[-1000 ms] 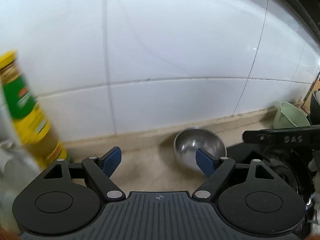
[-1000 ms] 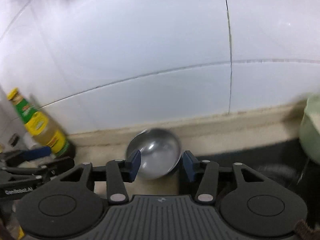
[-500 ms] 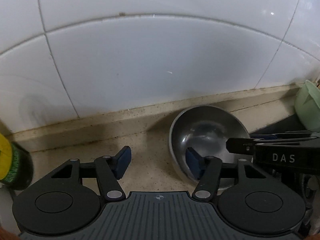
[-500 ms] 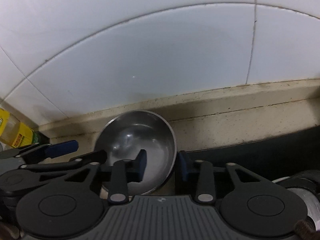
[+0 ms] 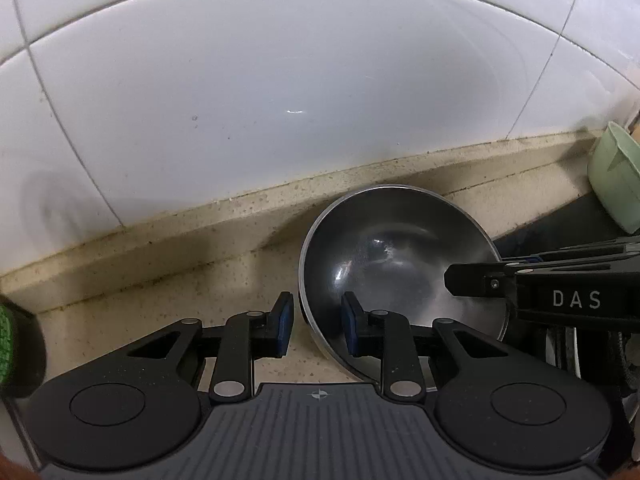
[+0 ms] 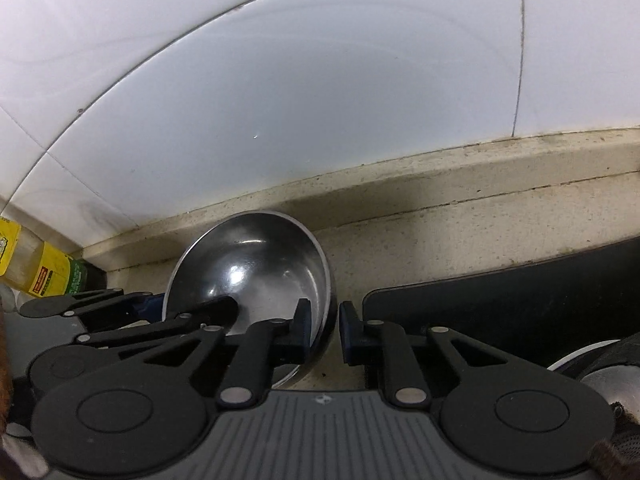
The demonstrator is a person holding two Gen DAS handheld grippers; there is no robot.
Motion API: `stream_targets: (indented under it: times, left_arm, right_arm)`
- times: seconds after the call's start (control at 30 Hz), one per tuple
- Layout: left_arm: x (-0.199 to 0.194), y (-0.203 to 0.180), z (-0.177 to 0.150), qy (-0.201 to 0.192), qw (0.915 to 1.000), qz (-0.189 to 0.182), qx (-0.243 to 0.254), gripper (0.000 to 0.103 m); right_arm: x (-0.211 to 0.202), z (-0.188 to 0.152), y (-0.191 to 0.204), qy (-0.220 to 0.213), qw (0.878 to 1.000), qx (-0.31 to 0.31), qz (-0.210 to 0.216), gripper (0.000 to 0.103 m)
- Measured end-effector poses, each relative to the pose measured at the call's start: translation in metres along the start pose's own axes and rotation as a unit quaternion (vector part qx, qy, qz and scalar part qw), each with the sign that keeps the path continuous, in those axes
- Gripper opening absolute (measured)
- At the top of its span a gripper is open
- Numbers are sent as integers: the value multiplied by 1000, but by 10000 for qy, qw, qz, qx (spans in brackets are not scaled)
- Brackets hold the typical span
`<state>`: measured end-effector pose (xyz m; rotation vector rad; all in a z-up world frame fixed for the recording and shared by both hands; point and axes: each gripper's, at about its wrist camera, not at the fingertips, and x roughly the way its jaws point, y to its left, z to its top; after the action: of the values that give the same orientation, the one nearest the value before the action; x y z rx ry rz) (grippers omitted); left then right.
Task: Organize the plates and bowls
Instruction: 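Lift the third bowl with both grippers and set it onto the bowl pair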
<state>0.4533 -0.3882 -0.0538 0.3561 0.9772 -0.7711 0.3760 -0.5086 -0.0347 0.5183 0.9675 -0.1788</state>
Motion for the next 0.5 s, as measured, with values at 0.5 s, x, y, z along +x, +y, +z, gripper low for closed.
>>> stream_targets:
  times: [0.5]
  left_arm:
    - [-24, 4, 5, -211, 9997, -71, 33, 28]
  right_arm:
    - [-8, 0, 5, -80, 9999, -66, 103, 16]
